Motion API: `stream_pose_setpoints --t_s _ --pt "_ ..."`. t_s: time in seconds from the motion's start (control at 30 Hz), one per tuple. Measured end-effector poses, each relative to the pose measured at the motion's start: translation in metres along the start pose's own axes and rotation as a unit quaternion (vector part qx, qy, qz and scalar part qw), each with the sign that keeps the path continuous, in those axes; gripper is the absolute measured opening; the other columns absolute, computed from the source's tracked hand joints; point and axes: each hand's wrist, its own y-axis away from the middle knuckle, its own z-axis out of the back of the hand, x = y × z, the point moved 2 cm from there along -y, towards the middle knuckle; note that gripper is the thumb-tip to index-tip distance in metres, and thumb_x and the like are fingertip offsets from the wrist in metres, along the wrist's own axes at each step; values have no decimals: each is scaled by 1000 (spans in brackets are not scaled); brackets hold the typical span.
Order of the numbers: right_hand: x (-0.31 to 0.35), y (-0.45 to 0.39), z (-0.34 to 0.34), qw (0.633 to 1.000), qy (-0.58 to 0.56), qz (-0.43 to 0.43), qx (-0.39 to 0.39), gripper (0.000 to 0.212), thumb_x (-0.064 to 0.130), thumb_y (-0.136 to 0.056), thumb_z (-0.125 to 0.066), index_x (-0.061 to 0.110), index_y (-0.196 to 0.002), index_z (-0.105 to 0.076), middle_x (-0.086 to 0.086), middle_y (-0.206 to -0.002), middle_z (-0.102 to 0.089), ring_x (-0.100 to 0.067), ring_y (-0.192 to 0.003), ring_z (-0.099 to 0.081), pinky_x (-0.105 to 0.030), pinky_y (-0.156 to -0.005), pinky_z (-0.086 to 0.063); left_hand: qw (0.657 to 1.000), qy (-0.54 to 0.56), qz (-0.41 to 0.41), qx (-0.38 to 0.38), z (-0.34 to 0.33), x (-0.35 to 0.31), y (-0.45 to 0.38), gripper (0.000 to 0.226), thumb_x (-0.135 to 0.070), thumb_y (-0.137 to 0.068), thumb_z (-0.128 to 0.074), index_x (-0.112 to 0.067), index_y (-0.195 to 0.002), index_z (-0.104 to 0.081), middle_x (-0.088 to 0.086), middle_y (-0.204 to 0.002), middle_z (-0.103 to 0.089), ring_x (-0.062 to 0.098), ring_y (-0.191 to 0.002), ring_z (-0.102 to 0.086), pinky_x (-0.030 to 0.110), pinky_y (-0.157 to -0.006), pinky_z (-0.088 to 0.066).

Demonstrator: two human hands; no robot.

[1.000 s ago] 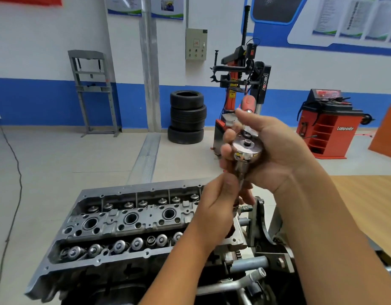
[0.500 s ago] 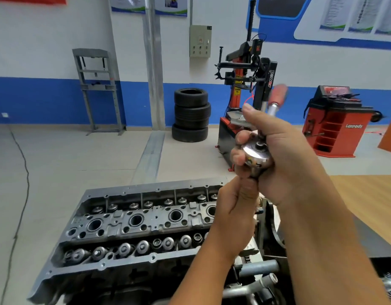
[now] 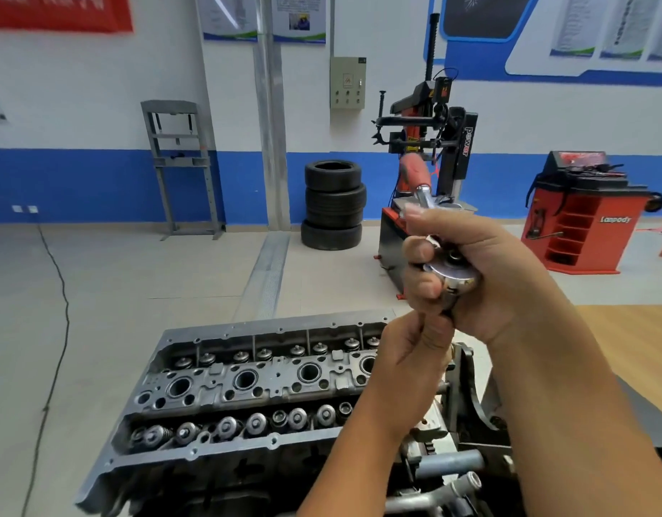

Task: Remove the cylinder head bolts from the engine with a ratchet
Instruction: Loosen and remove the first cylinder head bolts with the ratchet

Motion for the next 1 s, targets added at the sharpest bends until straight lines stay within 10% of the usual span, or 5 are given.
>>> stream_pose_setpoints --t_s 0.2,0.43,0.67,0.87,1.0 --pt "-22 10 3 952 -41 231 -197 28 30 -87 -81 10 -83 -61 -1 -62 -62 -24 -46 -63 -28 -41 -41 999 -16 -25 -20 -5 -3 1 52 -75 -90 -53 -29 -66 -48 -7 -57 -33 9 -52 -26 28 -51 -20" --pt "-1 0 0 999 19 -4 29 32 30 -69 -79 19 -86 -54 3 -60 -53 -15 -39 -49 -21 -40 -33 998 -18 -35 -39 -2 -1 4 64 -75 -90 -55 -15 -71 -43 22 -61 -22 30 -57 -19 44 -55 -16" --pt "-25 11 -1 929 -20 276 -245 27 26 -87 -82 10 -81 -62 -5 -63 -65 -28 -47 -67 -32 -41 -46 999 -14 -17 -48 -3 12 2 39 -21 -110 -40 8 -86 -52 28 -68 -45 28 -69 -39 40 -65 -33" --pt "-1 5 2 999 9 28 -37 26 29 -66 -82 17 -70 -59 0 -60 -56 -18 -39 -52 -23 -42 -35 998 -10 -45 -37 -3 3 5 50 -72 -92 -53 -25 -78 -55 23 -59 -23 34 -52 -17 47 -55 -16" --pt "-17 11 3 971 -2 186 -147 27 26 -81 -83 9 -81 -62 -3 -63 -62 -24 -45 -62 -30 -42 -43 998 -5 -60 -36 -1 11 5 38 -54 -104 -49 -26 -83 -64 8 -62 -37 19 -56 -30 34 -53 -25"
